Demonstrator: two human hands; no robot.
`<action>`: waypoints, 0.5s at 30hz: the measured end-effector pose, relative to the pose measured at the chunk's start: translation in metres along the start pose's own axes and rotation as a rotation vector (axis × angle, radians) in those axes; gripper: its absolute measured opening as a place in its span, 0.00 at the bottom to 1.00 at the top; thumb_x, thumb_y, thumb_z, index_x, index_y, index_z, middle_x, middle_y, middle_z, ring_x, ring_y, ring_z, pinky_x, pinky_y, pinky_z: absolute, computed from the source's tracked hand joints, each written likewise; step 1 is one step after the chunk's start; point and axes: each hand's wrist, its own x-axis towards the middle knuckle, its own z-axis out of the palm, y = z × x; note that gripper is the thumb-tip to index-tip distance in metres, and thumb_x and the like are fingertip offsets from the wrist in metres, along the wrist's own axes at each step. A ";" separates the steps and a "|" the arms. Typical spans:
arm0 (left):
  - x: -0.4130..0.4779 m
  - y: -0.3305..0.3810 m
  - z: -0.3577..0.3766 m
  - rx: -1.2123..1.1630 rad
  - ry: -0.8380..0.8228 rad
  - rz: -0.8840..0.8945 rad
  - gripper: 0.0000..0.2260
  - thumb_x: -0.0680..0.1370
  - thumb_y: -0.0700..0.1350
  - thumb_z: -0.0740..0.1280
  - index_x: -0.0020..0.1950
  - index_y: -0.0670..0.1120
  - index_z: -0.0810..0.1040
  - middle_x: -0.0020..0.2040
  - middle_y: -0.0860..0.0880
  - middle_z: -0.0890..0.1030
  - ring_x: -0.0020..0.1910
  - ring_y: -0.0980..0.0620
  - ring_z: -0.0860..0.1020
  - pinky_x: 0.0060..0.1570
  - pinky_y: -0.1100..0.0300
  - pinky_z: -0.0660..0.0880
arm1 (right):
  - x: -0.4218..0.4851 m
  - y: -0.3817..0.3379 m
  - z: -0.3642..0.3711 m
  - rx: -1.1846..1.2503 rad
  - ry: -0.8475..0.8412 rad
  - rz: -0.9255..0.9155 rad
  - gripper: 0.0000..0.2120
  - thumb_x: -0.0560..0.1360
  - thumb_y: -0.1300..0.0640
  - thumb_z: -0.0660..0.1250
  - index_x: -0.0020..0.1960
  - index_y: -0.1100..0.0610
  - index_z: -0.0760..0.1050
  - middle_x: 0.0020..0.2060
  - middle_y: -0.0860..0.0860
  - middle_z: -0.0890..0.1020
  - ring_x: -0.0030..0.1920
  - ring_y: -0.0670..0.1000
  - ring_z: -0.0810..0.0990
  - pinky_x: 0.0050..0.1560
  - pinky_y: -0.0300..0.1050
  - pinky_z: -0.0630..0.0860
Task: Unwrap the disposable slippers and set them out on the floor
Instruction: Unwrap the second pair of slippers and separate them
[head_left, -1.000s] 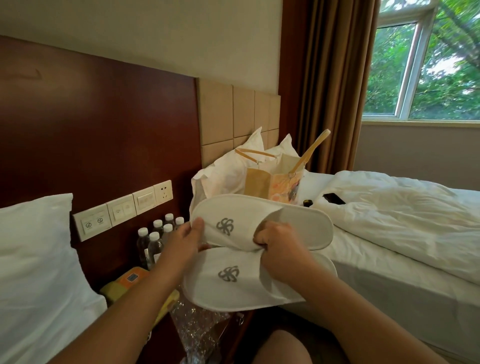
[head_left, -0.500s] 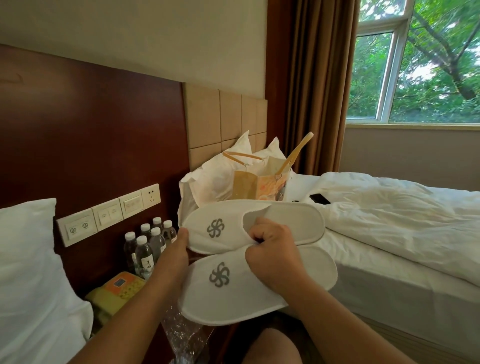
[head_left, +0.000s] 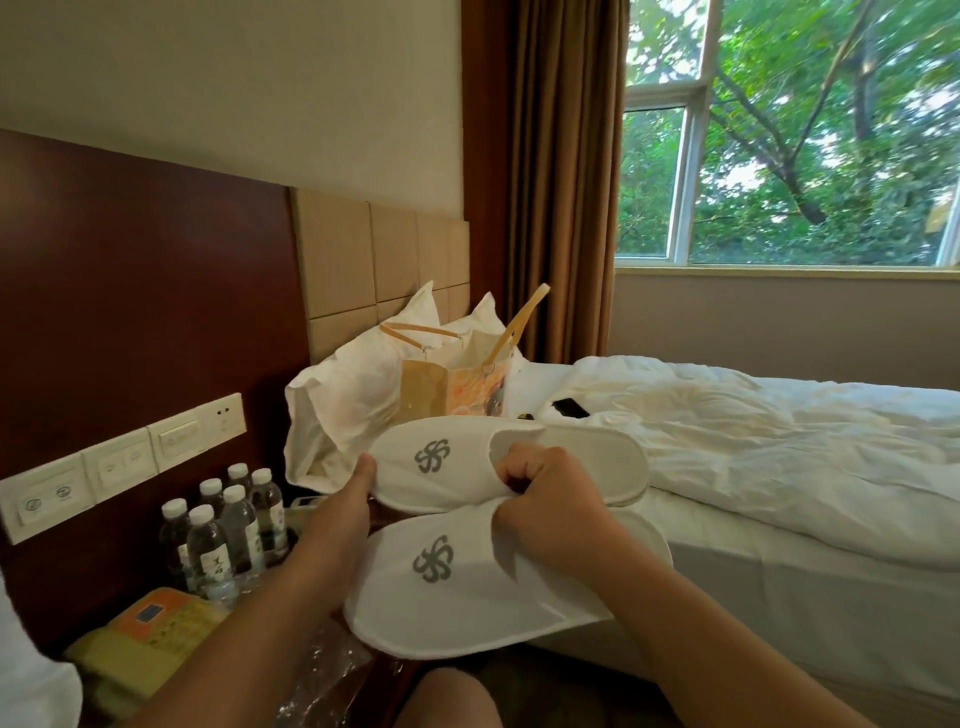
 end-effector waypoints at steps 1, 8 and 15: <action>0.000 0.000 0.008 -0.002 -0.020 0.012 0.22 0.75 0.68 0.63 0.48 0.52 0.84 0.42 0.44 0.88 0.40 0.42 0.86 0.46 0.45 0.80 | -0.002 0.001 -0.008 0.013 0.008 0.026 0.05 0.60 0.67 0.70 0.32 0.61 0.74 0.28 0.48 0.74 0.31 0.44 0.69 0.31 0.43 0.70; -0.005 0.005 0.076 0.021 -0.153 0.015 0.23 0.73 0.69 0.64 0.54 0.53 0.84 0.45 0.46 0.88 0.41 0.44 0.87 0.42 0.48 0.80 | -0.019 0.019 -0.072 0.044 0.077 0.094 0.10 0.62 0.67 0.70 0.34 0.52 0.79 0.31 0.42 0.80 0.30 0.38 0.75 0.29 0.34 0.73; -0.015 0.004 0.157 0.099 -0.218 0.127 0.20 0.76 0.65 0.64 0.59 0.53 0.82 0.56 0.47 0.85 0.55 0.43 0.82 0.62 0.39 0.74 | -0.022 0.054 -0.135 0.116 0.147 0.123 0.15 0.64 0.64 0.73 0.36 0.42 0.82 0.32 0.40 0.83 0.31 0.37 0.79 0.28 0.28 0.72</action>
